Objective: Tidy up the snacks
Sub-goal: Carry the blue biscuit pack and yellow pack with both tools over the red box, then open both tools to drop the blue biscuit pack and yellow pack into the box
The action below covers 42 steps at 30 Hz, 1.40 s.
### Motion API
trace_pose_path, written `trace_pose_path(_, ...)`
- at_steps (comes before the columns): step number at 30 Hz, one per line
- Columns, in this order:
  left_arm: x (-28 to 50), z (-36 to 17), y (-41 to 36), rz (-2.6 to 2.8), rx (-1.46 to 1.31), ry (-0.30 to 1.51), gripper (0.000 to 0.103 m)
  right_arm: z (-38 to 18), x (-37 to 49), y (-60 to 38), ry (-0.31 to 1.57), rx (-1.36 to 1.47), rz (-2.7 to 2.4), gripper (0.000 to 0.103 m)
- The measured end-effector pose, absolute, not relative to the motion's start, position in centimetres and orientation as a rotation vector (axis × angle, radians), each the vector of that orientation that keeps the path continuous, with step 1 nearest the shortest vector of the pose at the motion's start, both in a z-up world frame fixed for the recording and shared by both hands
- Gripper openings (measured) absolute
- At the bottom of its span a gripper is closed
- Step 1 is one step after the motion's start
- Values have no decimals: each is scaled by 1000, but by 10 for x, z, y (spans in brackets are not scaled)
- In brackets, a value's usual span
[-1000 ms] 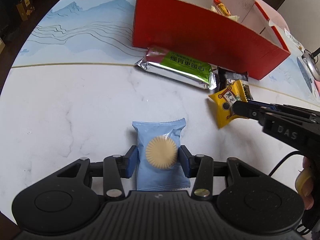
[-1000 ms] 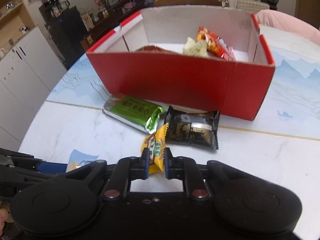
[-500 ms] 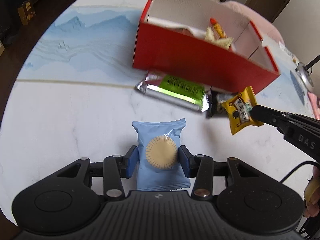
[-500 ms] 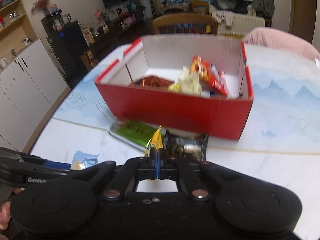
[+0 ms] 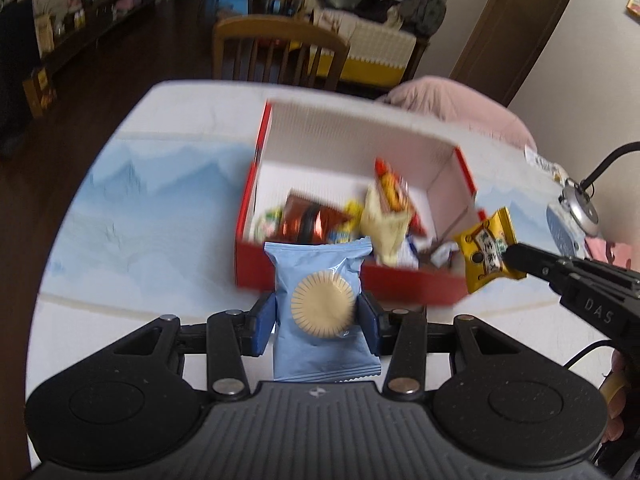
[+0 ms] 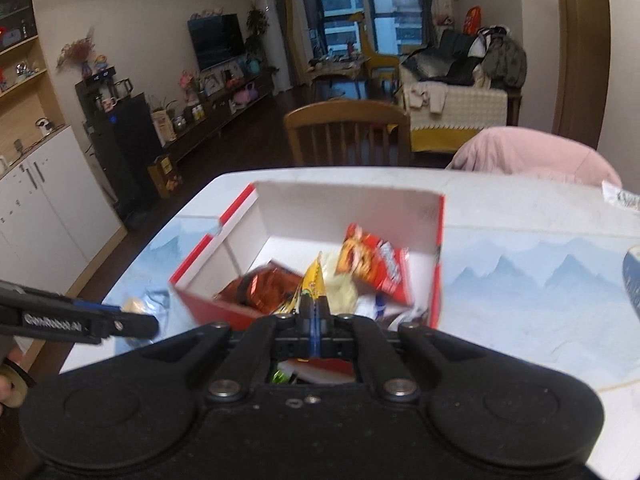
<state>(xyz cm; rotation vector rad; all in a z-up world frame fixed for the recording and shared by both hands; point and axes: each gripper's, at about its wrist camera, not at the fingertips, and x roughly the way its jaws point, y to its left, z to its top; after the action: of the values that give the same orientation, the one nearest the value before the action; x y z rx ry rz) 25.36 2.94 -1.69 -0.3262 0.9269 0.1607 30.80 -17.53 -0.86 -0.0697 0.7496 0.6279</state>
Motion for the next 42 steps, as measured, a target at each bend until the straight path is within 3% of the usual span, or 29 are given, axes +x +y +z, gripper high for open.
trace_pose_path(18, 352, -20, 27, 164, -178, 942, 44, -38, 382, -161, 837, -96, 543, 0)
trace_pose_path(42, 415, -85, 20, 154, -128, 1150, 44, -83, 414, -143, 1017, -192, 594, 0)
